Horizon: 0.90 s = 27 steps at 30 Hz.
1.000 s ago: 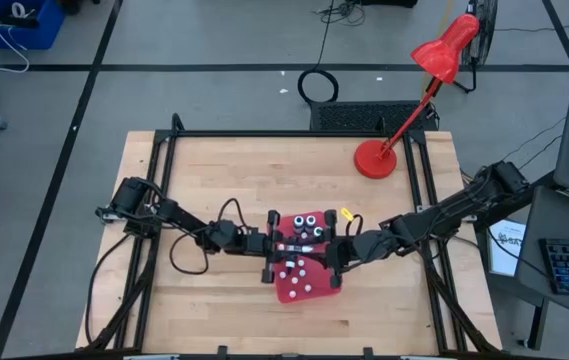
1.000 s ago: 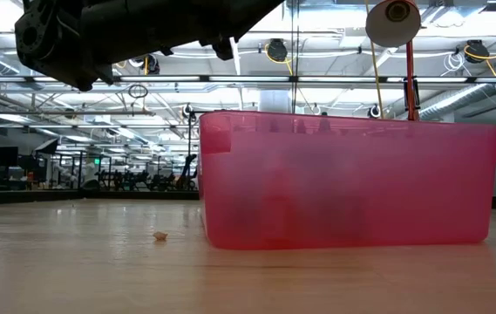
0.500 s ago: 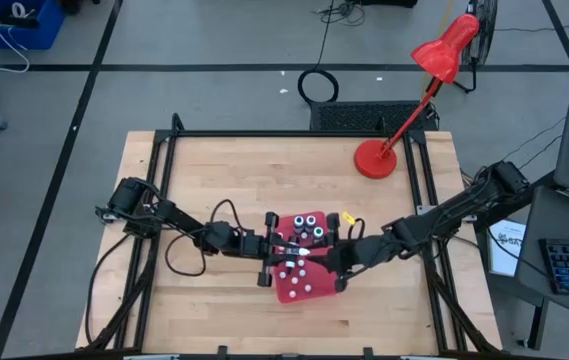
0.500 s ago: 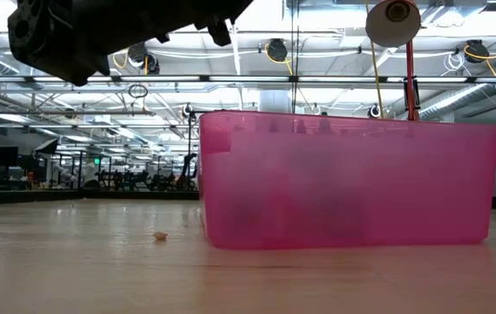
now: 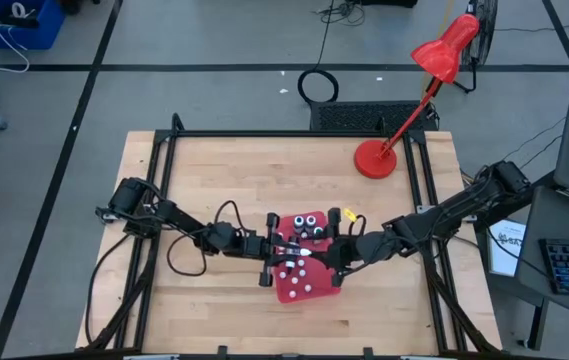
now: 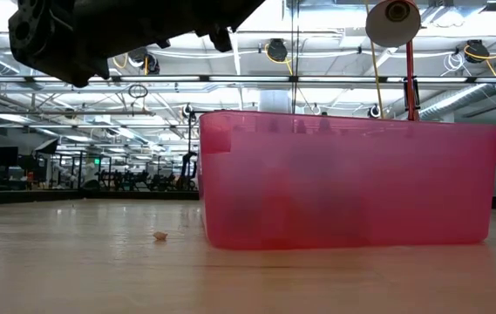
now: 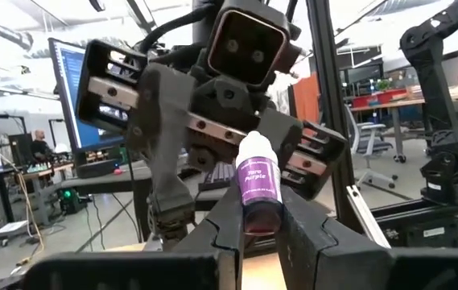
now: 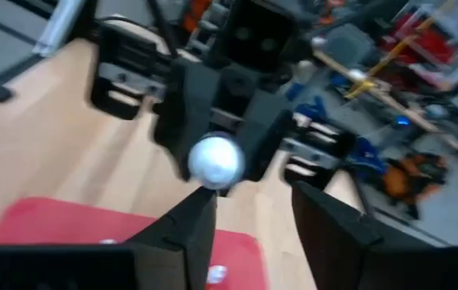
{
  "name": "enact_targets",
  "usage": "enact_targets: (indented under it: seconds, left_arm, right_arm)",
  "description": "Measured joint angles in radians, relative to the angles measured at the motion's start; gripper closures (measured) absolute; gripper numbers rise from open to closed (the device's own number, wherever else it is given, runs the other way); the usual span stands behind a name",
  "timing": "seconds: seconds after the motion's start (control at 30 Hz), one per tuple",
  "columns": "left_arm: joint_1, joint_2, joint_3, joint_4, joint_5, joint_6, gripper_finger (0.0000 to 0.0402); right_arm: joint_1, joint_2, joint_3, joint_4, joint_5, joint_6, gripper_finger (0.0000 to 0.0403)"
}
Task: Pick & Place food coloring
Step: Put the small purple food coloring bottle into the red bin
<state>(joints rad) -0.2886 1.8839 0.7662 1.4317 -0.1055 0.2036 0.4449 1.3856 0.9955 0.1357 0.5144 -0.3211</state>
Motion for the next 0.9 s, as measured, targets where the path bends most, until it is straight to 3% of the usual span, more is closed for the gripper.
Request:
enact_targets:
  seconds: [0.17,0.27,0.9]
  left_arm:
    - [0.000,0.000,0.000,-0.001,-0.004,-0.003,0.0352]
    - [0.000,0.000,0.000,0.000,-0.005,-0.002,0.0352]
    - [0.004,0.000,0.000,-0.010,-0.026,-0.003,0.0352]
  right_arm:
    - [0.004,-0.017,0.000,-0.009,0.027,0.008,0.0231]
    - [0.003,-0.018,0.001,-0.012,-0.017,0.038,0.0234]
    - [0.015,-0.010,0.002,0.018,-0.048,0.053,0.0245]
